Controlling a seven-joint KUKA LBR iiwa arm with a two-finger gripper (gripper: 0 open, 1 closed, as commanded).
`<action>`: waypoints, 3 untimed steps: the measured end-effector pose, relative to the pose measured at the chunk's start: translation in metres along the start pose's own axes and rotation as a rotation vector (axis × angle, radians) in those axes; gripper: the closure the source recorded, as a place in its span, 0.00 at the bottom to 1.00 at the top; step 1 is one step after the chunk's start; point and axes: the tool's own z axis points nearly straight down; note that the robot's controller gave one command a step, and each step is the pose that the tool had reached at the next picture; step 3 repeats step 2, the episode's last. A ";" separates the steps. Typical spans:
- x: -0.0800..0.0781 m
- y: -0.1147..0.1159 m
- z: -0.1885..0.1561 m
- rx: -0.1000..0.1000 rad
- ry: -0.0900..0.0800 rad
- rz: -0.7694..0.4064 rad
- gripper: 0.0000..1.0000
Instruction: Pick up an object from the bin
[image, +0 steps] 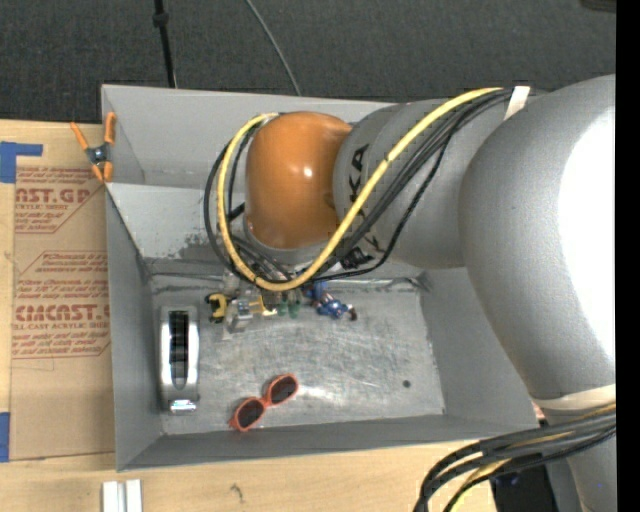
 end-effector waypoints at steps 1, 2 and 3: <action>0.000 0.000 0.000 0.000 0.000 0.000 1.00; -0.001 -0.002 -0.079 0.000 -0.001 -0.007 1.00; -0.001 -0.002 -0.079 0.000 -0.001 -0.007 1.00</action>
Offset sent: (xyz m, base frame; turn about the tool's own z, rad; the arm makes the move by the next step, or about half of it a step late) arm 0.0002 -0.0030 0.0789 -0.0058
